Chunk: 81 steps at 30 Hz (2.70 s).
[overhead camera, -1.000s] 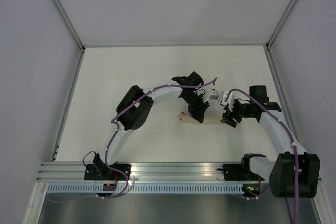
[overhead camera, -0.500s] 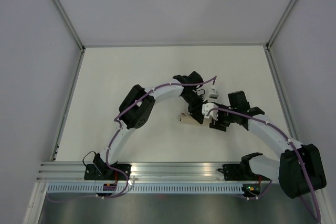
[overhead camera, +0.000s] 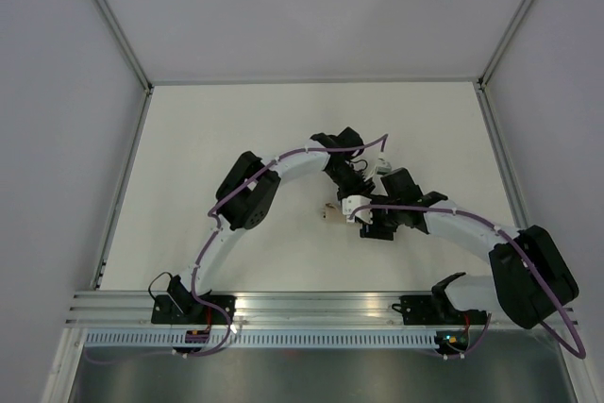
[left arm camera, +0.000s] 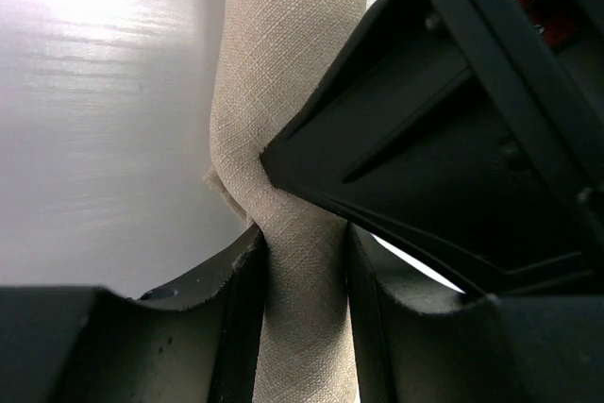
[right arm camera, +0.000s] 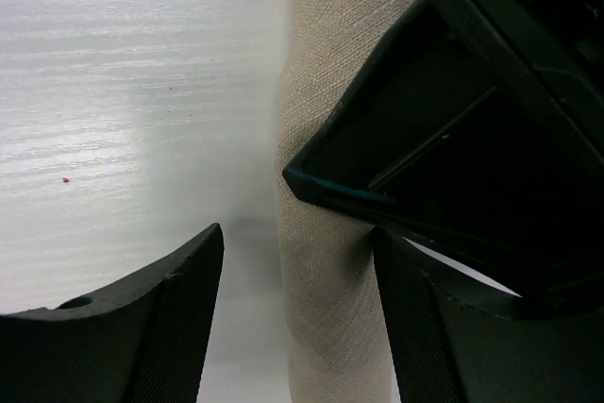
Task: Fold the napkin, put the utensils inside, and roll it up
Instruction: Roll the napkin with the utensil
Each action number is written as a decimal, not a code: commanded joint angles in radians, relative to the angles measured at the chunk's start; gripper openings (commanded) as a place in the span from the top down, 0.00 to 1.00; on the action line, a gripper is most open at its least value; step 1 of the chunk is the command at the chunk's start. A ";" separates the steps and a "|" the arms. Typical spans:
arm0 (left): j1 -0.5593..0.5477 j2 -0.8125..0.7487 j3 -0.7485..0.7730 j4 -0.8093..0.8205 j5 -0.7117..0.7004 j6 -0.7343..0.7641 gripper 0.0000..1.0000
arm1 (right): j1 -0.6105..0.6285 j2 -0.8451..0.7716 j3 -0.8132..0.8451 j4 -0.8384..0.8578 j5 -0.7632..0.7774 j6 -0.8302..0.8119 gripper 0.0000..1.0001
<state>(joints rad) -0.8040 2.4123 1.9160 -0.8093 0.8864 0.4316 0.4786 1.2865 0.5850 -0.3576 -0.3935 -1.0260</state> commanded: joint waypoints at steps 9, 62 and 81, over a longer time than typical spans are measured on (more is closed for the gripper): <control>0.019 0.074 0.012 -0.093 -0.047 -0.014 0.55 | 0.026 0.106 0.088 0.034 0.082 0.095 0.45; 0.342 -0.499 -0.100 0.133 -0.147 -0.453 0.51 | 0.028 0.553 0.476 -0.010 0.387 0.808 0.59; 0.341 -0.657 -0.259 0.137 -0.133 -0.455 0.51 | 0.028 0.849 0.788 -0.075 0.485 1.208 0.63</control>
<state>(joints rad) -0.4622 1.8061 1.6676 -0.6815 0.7521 0.0235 0.5022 2.0377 1.3853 -0.3199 0.0589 0.0826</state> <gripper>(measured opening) 0.485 0.380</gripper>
